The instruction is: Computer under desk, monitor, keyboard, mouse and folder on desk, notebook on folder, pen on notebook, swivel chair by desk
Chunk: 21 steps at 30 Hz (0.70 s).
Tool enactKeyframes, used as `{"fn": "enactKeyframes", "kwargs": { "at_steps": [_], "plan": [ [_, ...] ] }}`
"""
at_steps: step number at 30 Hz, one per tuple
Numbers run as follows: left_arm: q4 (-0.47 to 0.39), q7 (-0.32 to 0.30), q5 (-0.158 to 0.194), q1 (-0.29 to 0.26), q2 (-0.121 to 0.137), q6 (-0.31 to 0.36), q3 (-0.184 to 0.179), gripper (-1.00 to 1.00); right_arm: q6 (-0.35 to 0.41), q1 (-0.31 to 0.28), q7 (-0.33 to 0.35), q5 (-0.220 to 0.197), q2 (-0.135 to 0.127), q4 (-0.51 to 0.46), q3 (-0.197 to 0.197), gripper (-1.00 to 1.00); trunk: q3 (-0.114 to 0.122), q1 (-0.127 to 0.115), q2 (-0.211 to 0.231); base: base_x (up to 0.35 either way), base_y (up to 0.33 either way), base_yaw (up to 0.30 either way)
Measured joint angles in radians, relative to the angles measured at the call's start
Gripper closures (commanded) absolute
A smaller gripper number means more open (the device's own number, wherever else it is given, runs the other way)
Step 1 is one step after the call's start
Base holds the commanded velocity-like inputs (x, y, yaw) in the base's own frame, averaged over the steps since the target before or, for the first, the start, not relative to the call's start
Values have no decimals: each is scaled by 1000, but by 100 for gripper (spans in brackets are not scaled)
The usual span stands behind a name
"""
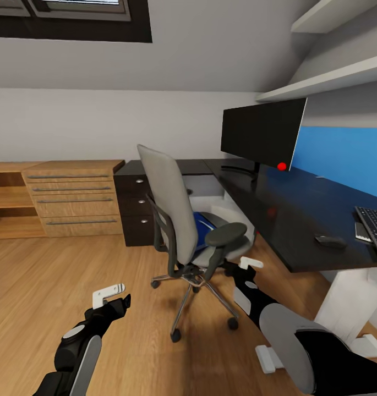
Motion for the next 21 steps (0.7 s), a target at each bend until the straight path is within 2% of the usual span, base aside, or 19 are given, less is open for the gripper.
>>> {"fn": "enactKeyframes", "kwargs": {
  "at_steps": [4,21],
  "plan": [
    [0,0,0,0,0,0,2,-100,-1,0,-3,-2,1,0,-8,-100,3,0,0,0,0,166],
    [0,0,1,0,0,0,2,-100,-2,0,-1,0,7,0,0,-100,19,0,0,-1,1,209]
  ]
}}
